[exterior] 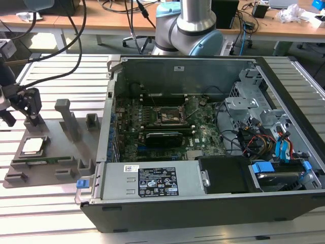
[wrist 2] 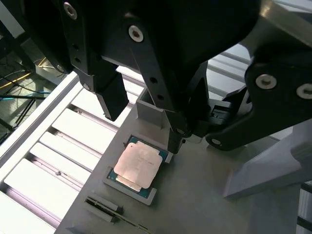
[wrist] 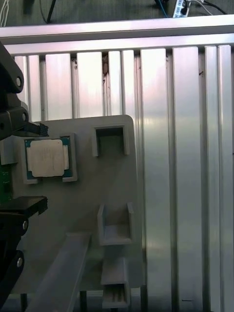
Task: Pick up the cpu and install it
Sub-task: 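Pick up the cpu and move it towards the insertion slot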
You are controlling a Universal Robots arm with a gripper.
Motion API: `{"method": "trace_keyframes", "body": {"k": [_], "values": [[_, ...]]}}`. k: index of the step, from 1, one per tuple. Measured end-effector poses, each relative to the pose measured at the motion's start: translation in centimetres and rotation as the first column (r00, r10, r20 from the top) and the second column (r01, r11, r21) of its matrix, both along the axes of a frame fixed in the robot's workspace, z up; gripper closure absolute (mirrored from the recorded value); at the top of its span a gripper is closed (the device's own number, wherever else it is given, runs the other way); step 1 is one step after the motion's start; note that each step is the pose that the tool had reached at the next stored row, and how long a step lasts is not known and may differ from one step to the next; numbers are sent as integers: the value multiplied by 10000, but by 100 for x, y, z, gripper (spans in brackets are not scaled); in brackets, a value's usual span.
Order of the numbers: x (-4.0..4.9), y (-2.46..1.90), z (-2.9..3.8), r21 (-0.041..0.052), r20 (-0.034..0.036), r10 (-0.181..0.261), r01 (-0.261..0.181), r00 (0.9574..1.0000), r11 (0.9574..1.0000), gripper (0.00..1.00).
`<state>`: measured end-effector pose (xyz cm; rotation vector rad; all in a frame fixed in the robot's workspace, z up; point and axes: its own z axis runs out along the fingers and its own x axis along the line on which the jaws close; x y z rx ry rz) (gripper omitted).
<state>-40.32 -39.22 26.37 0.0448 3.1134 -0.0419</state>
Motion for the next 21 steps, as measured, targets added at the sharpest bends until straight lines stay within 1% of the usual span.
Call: {"method": "trace_keyframes", "body": {"k": [3, 7, 11, 17, 21], "values": [[-18, 0, -6, -35, 3, 103, -103, 9999, 9999, 40], [-75, -3, -13, -38, 3, 188, -188, 9998, 9998, 40], [-112, -4, -17, -38, 3, 192, -192, 9998, 9998, 40], [-136, -4, -23, -38, 3, 192, -192, 9998, 9998, 40], [-157, -4, -38, -37, 4, 191, -191, 9998, 9998, 40]]}}
